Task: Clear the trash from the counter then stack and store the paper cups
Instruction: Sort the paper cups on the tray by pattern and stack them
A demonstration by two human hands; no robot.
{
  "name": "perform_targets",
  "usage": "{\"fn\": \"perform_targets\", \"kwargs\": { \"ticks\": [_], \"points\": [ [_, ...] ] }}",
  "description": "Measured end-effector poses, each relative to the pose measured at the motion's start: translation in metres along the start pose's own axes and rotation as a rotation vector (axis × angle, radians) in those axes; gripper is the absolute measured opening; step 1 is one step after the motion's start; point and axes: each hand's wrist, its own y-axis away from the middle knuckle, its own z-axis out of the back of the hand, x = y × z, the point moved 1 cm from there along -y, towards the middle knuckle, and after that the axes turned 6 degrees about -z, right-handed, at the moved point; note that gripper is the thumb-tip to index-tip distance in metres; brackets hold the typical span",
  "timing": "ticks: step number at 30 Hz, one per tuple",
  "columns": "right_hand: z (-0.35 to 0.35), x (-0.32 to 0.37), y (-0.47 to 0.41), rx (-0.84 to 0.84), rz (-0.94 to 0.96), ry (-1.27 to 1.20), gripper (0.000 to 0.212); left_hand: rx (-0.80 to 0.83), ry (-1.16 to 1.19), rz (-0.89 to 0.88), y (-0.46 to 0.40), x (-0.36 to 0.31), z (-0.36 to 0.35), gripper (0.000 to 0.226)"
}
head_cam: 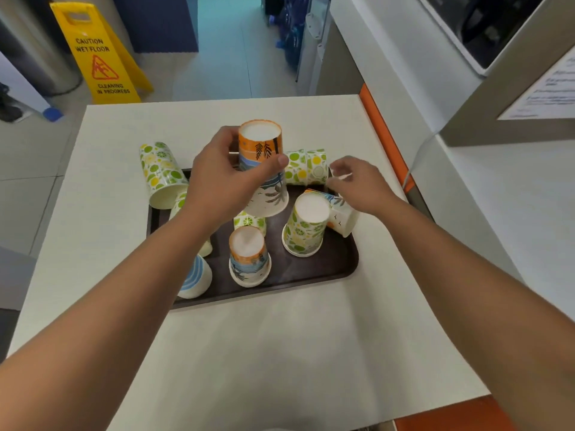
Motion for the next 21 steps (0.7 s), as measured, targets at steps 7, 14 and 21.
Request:
{"fn": "perform_targets", "kwargs": {
  "ticks": [7, 14, 21],
  "points": [
    [-0.014, -0.013, -0.029, 0.313, -0.048, 0.520, 0.061, -0.004, -0.023, -0.012, 0.003, 0.000, 0.006, 0.056],
    [-0.014, -0.010, -0.033, 0.329, -0.080, 0.558, 0.067, -0.029, 0.011, -0.019, 0.010, -0.006, 0.016, 0.053],
    [0.012, 0.008, -0.015, -0.106, 0.014, 0.204, 0.087, -0.002, 0.122, -0.038, 0.036, -0.005, 0.034, 0.051]
  ]
}}
